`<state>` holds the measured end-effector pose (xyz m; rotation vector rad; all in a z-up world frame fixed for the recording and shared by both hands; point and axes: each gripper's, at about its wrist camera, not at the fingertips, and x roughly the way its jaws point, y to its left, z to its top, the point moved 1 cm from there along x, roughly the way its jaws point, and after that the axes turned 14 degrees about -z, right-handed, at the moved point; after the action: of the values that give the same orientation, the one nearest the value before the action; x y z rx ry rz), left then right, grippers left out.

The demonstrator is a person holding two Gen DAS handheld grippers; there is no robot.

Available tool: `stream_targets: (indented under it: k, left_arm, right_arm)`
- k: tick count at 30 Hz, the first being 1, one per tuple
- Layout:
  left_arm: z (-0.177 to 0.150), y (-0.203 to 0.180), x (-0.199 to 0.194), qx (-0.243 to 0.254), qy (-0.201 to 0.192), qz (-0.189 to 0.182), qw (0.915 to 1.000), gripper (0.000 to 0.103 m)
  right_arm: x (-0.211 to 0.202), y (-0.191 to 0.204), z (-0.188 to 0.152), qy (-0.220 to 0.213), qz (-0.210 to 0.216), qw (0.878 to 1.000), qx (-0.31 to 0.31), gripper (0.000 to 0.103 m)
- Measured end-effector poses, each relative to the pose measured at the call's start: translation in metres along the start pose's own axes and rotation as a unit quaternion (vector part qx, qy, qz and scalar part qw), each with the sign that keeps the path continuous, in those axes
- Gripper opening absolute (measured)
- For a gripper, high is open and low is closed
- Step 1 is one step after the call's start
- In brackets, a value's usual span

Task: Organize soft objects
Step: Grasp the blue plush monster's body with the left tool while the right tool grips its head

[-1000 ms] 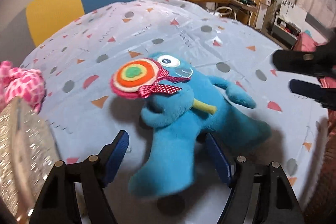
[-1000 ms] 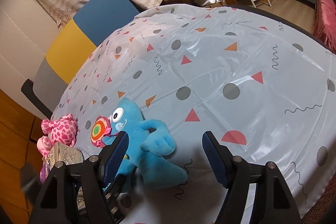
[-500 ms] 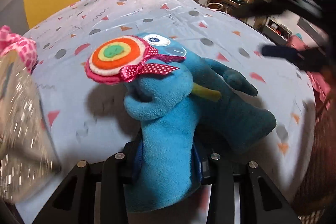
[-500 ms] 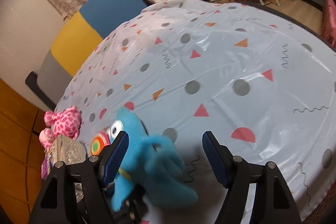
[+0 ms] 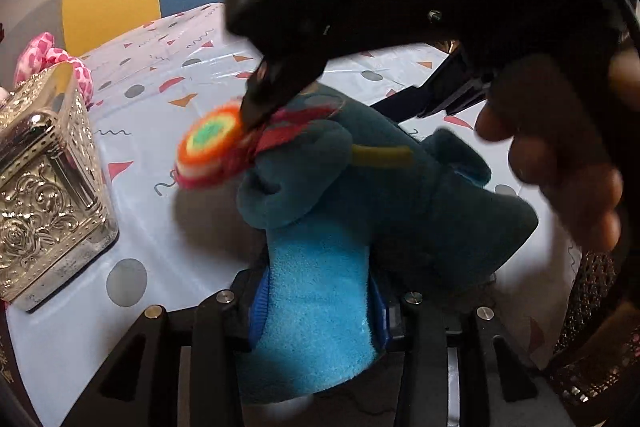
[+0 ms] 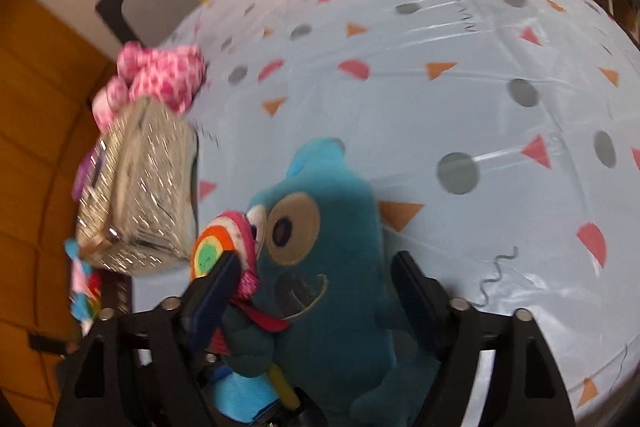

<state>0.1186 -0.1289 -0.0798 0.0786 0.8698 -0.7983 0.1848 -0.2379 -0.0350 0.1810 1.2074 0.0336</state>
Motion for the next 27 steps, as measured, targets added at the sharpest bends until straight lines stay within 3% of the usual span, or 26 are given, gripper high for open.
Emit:
stream_targets:
  k: [4, 10, 18, 27]
  left_arm:
    - [-0.005, -0.003, -0.002, 0.004, -0.004, 0.004, 1.0000, 0.042]
    - [-0.008, -0.001, -0.005, -0.001, -0.010, 0.001, 0.9999, 0.042]
    - [-0.010, 0.006, -0.016, -0.035, -0.018, 0.000, 0.9992, 0.040]
    - [-0.019, -0.002, -0.034, -0.049, -0.002, 0.023, 0.9985, 0.040]
  right_arm:
    - [0.001, 0.011, -0.004, -0.015, -0.016, 0.999, -0.048, 0.081]
    - [0.009, 0.000, -0.002, 0.024, 0.023, 0.999, -0.020, 0.080]
    - [0.001, 0.017, -0.005, 0.001, 0.009, 0.998, -0.066, 0.075]
    - [0.002, 0.024, -0.009, 0.017, 0.032, 0.996, -0.081, 0.075]
